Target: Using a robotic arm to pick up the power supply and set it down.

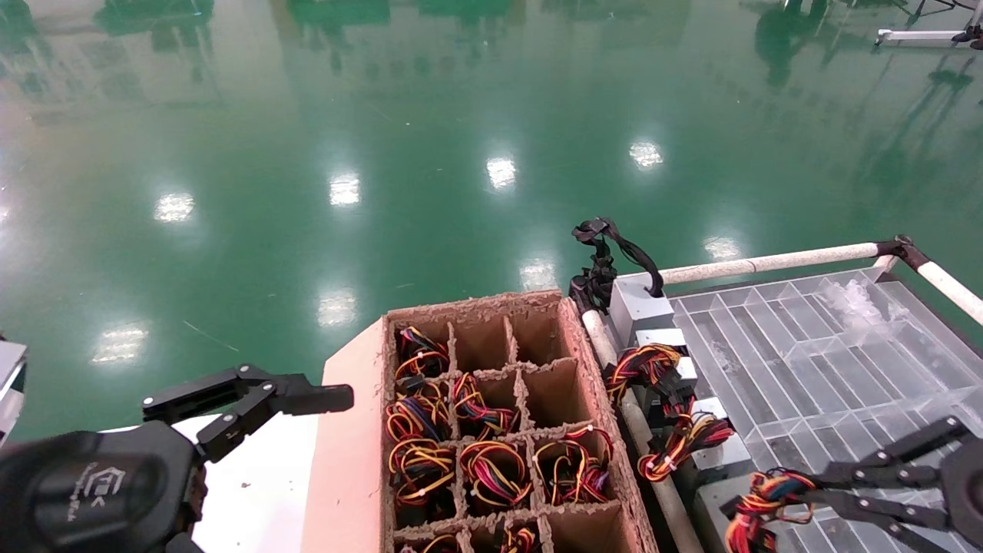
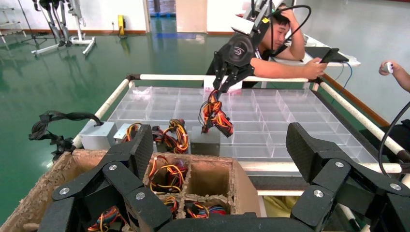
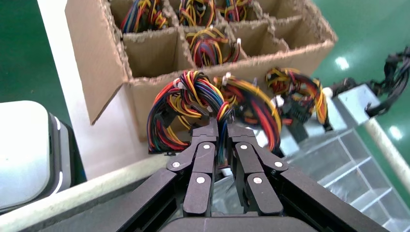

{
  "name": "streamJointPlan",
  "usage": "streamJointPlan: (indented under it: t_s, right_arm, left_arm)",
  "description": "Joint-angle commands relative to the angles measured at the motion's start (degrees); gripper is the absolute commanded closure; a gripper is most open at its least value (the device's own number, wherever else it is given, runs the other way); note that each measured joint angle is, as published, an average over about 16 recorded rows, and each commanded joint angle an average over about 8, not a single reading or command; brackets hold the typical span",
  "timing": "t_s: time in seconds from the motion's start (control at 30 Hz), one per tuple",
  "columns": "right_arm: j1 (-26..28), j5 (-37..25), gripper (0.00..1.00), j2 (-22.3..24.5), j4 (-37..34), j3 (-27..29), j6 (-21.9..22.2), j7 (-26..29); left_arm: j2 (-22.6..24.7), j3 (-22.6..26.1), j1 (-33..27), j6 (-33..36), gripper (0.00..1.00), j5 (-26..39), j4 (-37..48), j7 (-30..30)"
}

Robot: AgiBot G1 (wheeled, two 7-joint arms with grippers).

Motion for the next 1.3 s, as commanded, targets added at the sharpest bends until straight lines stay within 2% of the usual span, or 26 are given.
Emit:
streamJointPlan:
  t_s: [0.03, 0.2, 0.27, 0.3, 0.9, 1.0, 1.13, 1.23, 1.3]
  right_arm:
    - [-0.3, 0.4, 0.82, 0.5, -0.5, -0.5, 0.0, -0.3]
    - [-0.9, 1.0, 0.20, 0.8, -1.5, -1.3, 0.4, -0.7]
    - [-1.1, 1.3, 0.02, 0.8, -1.8, -1.4, 0.6, -0.8]
    - [-1.2, 1.4, 0.00, 0.8, -2.0, -1.5, 0.6, -0.8]
    - [-1.2, 2.4, 0.00, 0.7, -1.9, -1.2, 0.4, -0.7]
    - [-2.5, 7.0, 0.00, 0.8, -2.3, -0.6, 0.0, -0.5]
    - [-9.2, 17.8, 0.00, -0.2, -4.3, -0.4, -0.3, -0.6]
    - [-11.9, 20.4, 0.00, -0.6, -4.9, 0.3, -0.2, -0.3]
    - [-12.3, 19.3, 0.00, -1.0, -4.5, 0.9, 0.0, 0.2]
  left_arm:
    - [0.0, 0.0, 0.0, 0.0, 0.00, 0.0, 0.0, 0.0]
    - [0.0, 0.0, 0.0, 0.0, 0.00, 0.0, 0.0, 0.0]
    - [0.0, 0.0, 0.0, 0.0, 0.00, 0.0, 0.0, 0.0]
    - [0.0, 0.0, 0.0, 0.0, 0.00, 0.0, 0.0, 0.0]
    - [0.0, 0.0, 0.0, 0.0, 0.00, 0.0, 0.0, 0.0]
    - [0.0, 0.0, 0.0, 0.0, 0.00, 0.0, 0.0, 0.0]
    - [0.0, 0.0, 0.0, 0.0, 0.00, 0.0, 0.0, 0.0]
    - [0.0, 0.0, 0.0, 0.0, 0.00, 0.0, 0.0, 0.0]
    - [0.0, 0.0, 0.0, 0.0, 0.00, 0.0, 0.0, 0.0]
